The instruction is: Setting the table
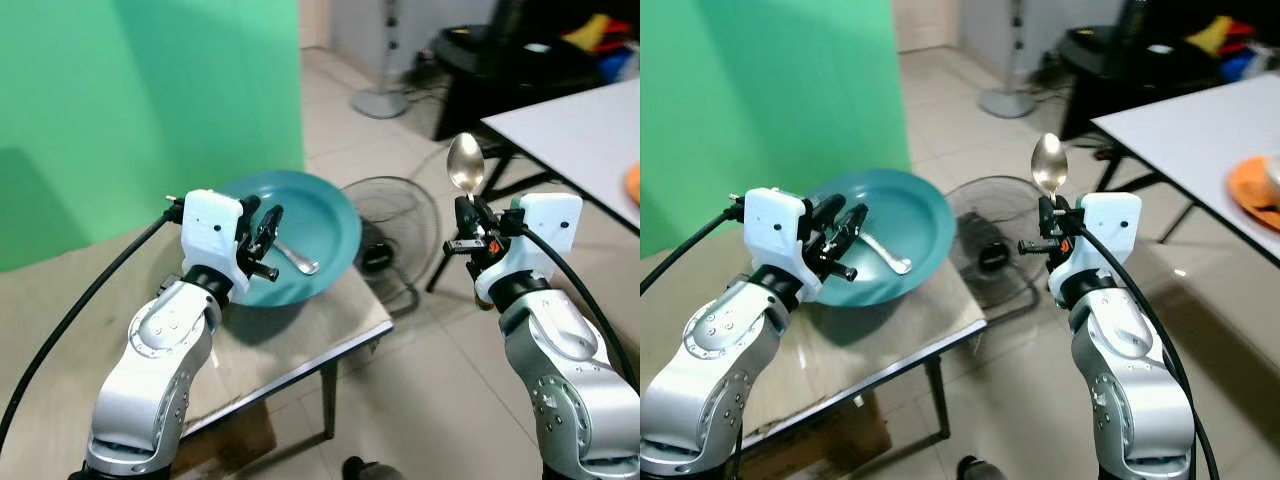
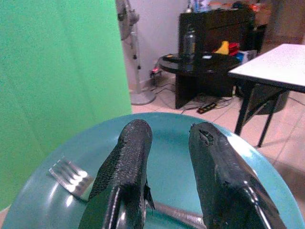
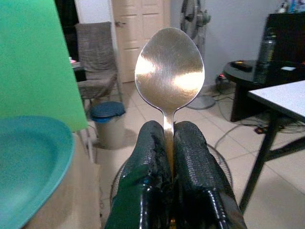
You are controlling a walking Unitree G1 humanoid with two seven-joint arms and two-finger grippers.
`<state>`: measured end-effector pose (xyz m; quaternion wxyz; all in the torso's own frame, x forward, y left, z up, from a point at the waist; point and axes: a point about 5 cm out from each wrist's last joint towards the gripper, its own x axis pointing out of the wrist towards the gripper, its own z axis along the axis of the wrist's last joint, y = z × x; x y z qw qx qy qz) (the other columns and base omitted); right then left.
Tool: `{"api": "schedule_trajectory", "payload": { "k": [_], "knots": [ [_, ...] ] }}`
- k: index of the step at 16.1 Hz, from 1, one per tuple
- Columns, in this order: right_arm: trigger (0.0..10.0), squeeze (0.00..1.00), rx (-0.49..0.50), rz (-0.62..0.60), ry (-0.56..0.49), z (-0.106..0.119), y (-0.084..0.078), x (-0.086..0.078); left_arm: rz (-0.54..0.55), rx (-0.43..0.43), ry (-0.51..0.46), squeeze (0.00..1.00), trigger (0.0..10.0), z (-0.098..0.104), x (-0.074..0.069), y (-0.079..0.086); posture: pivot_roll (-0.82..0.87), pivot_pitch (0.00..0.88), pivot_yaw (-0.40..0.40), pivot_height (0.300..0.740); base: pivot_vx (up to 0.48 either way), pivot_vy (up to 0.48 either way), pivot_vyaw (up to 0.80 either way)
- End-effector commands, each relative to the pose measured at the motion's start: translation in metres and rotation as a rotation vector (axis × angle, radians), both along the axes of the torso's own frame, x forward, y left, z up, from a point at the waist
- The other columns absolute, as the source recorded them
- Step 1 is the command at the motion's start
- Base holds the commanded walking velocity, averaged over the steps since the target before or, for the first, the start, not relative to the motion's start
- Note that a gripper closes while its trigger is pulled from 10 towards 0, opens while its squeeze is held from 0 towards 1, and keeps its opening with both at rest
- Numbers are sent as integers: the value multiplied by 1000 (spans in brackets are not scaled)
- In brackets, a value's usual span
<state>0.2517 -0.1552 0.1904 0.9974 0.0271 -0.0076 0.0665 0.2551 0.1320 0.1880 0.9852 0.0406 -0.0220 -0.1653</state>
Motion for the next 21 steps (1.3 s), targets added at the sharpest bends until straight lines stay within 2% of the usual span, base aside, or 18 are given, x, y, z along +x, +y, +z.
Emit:
{"api": "schedule_trajectory", "payload": {
  "k": [1,6,9,12,16,18,21],
  "knots": [
    [10000,0,3,13,-6,4,3,1,9,10,-2,0,10000,1,-2,3,85,0,19,740,0,0,-800],
    [10000,0,14,28,-8,4,7,6,8,24,-18,0,10000,5,1,5,97,0,11,740,0,0,-800],
    [10000,0,17,32,1,3,6,5,17,3,-18,0,10000,5,0,5,96,0,11,740,0,0,-800],
    [10000,0,15,24,6,3,4,2,2,-2,-8,0,10000,3,-2,1,77,0,22,740,0,0,0],
    [10000,0,4,0,9,3,0,1,21,13,-14,0,10000,1,4,2,58,0,37,740,0,0,-800],
    [10000,0,-25,-33,17,2,-3,0,23,24,-11,0,10000,0,9,3,39,0,46,740,0,0,0],
    [10000,0,-54,-67,33,-1,-8,-4,5,26,-19,0,10000,0,7,0,29,0,52,740,0,0,-533]
  ]
}}
